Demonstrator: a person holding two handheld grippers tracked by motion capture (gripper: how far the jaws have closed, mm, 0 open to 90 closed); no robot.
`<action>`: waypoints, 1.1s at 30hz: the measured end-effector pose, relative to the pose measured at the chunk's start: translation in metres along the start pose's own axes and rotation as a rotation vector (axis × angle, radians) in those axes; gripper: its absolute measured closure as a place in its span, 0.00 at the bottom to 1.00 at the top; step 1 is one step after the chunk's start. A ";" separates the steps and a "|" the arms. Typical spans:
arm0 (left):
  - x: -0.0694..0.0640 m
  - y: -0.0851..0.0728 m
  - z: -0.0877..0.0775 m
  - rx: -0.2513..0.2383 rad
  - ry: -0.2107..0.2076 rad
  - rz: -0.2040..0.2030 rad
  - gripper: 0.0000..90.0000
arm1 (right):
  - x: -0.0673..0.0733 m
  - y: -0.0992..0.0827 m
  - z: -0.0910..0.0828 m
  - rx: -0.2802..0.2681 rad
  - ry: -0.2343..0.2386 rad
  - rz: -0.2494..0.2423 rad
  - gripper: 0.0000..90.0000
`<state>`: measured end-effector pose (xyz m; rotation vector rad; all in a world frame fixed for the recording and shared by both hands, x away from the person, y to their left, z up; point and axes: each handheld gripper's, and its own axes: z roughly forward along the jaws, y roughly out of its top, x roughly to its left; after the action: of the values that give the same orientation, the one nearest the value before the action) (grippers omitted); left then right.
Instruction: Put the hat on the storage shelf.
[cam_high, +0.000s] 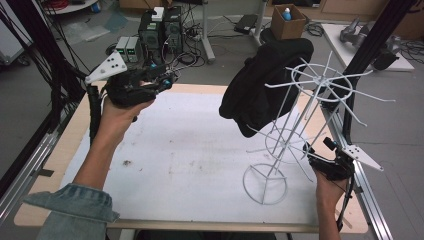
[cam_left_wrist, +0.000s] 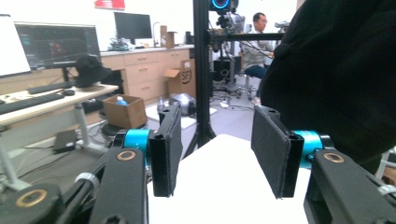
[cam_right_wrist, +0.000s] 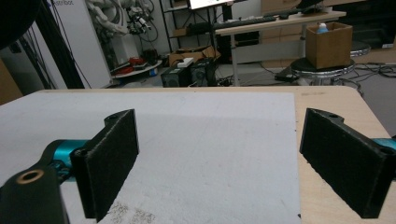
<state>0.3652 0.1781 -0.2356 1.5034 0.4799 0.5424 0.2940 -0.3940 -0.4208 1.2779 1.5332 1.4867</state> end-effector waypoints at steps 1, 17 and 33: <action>0.000 -0.005 -0.009 0.000 0.022 0.002 0.56 | 0.001 0.000 0.001 -0.005 0.004 0.000 0.12; 0.001 -0.038 -0.062 0.041 0.210 -0.008 0.37 | 0.003 0.000 0.005 -0.006 0.000 -0.005 0.12; 0.009 -0.098 -0.106 0.067 0.340 -0.065 0.32 | 0.003 -0.001 0.007 -0.003 0.003 -0.008 0.12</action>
<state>0.3115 0.2685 -0.3349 1.4579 0.8146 0.7411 0.2992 -0.3886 -0.4222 1.2669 1.5361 1.4863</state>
